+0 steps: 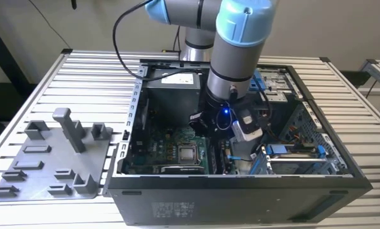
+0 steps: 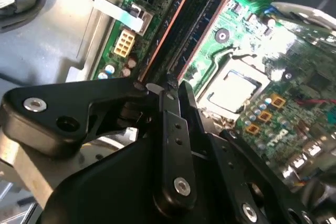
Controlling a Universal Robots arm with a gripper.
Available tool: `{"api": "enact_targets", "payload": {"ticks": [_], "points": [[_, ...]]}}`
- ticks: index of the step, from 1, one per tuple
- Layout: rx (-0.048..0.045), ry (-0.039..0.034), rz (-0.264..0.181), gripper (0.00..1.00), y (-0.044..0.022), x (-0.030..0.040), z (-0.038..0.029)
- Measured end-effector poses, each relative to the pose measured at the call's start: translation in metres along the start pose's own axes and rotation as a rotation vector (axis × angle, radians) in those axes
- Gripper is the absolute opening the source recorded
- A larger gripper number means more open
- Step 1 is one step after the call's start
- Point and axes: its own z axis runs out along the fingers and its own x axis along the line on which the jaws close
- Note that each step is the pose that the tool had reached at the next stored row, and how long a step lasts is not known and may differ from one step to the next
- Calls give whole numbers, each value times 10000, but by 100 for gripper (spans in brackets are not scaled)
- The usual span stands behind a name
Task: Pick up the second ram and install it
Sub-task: 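Insert the second ram into the second slot, then press down the second ram until it locks into place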
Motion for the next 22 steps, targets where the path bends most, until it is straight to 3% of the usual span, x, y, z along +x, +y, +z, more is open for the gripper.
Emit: {"api": "enact_targets", "payload": {"ticks": [4, 5, 13, 14, 22], "points": [[0, -1, -1, 22, 1, 0, -179], [-1, 0, -2, 22, 2, 0, -193], [-2, -1, -2, 19, 2, 0, -195], [-2, 0, -2, 13, 2, 0, -195], [-2, -1, -2, 13, 2, 0, -197]]}}
